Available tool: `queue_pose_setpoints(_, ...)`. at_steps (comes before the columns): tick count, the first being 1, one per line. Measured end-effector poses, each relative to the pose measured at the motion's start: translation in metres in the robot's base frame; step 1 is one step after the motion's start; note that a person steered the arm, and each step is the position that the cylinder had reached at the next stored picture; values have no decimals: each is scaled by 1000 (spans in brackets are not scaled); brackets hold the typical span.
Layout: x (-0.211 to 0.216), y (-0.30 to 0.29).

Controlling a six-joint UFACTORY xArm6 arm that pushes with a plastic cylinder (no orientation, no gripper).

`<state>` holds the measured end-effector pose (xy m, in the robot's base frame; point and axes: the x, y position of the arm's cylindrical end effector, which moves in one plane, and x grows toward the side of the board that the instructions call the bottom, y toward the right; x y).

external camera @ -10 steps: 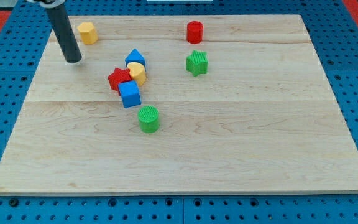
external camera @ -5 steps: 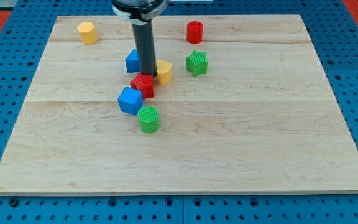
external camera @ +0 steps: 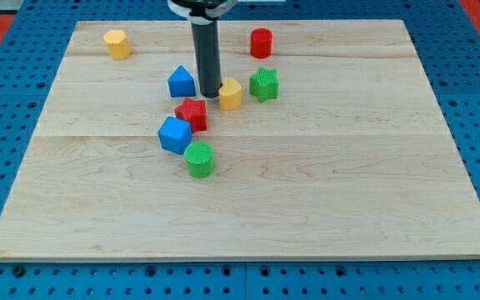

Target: Push the yellow heart towards top right

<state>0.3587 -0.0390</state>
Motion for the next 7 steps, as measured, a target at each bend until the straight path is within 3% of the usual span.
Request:
queue_pose_setpoints(4, 30, 98)
queue_pose_setpoints(7, 69, 126)
